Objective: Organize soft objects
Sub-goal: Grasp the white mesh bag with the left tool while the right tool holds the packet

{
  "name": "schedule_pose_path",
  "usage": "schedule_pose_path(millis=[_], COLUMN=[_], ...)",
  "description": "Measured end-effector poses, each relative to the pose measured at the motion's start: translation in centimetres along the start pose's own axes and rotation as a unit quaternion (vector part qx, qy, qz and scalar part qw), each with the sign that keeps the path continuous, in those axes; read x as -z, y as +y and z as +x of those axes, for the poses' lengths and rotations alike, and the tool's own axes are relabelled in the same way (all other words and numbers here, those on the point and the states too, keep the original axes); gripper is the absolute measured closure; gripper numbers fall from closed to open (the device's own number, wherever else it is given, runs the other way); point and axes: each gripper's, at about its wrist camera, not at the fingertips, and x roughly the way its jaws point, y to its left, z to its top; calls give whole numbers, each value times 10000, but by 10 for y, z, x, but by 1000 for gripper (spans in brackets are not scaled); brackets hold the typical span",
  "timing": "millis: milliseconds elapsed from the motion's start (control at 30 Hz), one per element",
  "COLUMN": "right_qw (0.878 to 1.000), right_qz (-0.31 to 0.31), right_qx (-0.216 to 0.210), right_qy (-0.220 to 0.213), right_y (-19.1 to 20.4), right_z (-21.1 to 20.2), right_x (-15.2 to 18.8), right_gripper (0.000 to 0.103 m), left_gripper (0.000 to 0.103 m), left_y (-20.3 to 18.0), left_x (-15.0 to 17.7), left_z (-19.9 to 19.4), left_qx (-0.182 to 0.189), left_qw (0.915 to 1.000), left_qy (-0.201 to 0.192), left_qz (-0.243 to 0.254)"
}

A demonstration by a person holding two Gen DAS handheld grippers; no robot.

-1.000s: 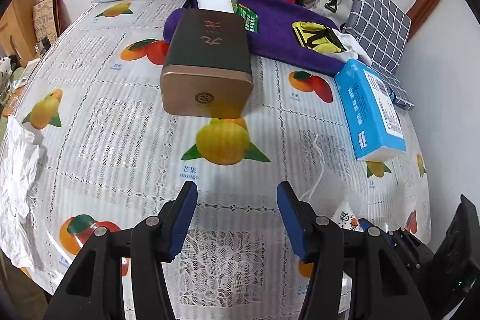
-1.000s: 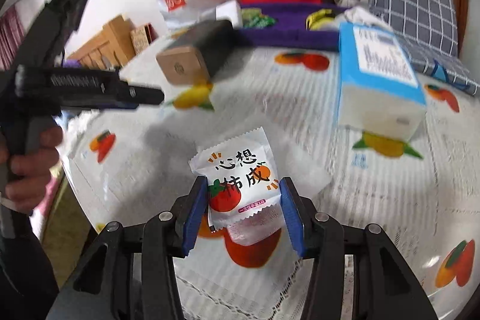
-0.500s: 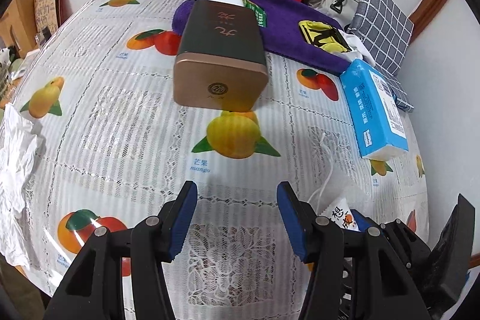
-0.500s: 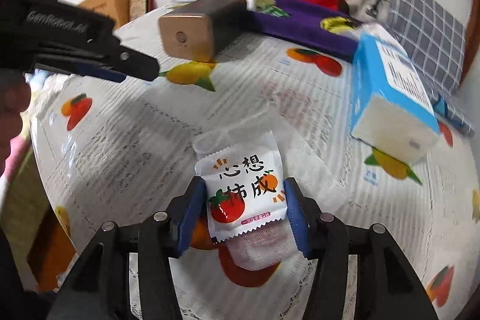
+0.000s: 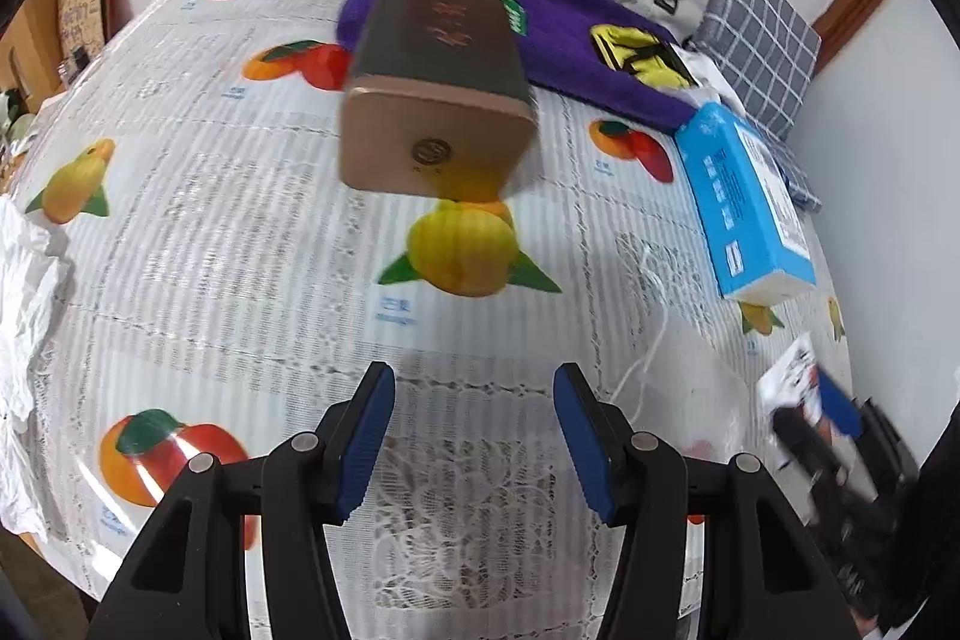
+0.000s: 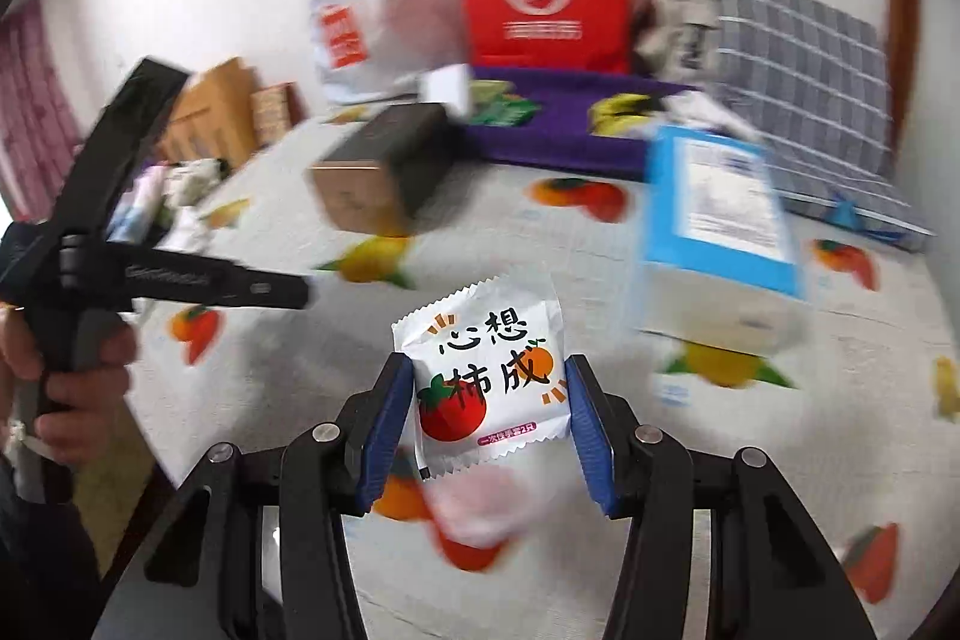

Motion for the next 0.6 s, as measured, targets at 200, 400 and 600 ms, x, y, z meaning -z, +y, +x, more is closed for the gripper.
schedule_pose_path(millis=[200,400,600], right_qw=[9975,9950,9949], right_qz=[446,785,845], right_qx=[550,610,544], right_qy=[87,58,-81], right_y=[-47,-78,-93], right_z=[-6,-12,-19], right_x=[15,31,39], right_gripper=[52,52,52], left_gripper=[50,41,26], left_y=[-33,-73,-107], left_x=[7,7,17], left_z=[16,27,37], left_qx=[175,544,696], left_qw=[9991,9951,9868], left_qy=[142,66,34], left_qz=[364,820,1461])
